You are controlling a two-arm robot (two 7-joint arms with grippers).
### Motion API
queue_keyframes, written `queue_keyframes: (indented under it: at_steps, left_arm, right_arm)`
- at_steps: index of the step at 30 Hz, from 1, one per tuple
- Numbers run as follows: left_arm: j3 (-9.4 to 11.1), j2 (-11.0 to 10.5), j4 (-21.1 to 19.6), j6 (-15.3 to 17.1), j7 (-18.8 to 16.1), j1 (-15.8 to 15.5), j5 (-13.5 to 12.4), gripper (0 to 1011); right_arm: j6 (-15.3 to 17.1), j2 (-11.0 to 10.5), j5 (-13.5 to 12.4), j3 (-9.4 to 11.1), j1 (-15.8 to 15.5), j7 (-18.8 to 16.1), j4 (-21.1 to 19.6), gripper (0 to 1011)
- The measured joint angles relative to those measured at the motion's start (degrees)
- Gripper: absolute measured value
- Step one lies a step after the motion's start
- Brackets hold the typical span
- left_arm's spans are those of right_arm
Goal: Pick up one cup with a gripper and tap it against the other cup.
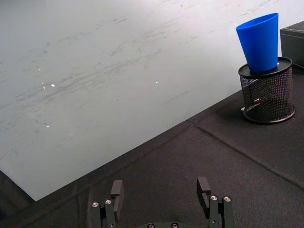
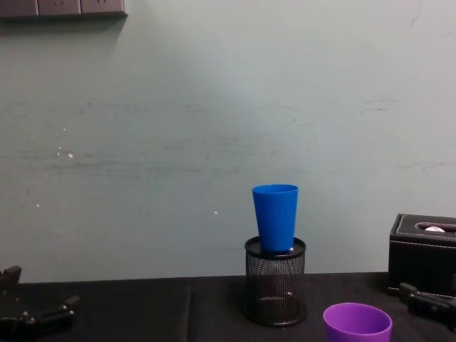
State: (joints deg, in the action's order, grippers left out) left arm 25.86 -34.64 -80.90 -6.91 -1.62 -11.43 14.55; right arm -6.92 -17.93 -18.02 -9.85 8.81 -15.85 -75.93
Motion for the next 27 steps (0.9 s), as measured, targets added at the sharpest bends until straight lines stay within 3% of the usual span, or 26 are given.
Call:
queue_keyframes:
  at_steps: [17,27]
  left_arm:
    - [0.0,0.0,0.0,0.0,0.0,0.0,0.0,1011]
    - [0.0,0.0,0.0,0.0,0.0,0.0,0.0,1011]
  right_arm:
    - [-0.4,1.8,1.8,1.4,-0.1,-0.4,2.7,1003]
    - [-0.3,1.7,1.8,1.2,-0.1,-0.4,2.6,1003]
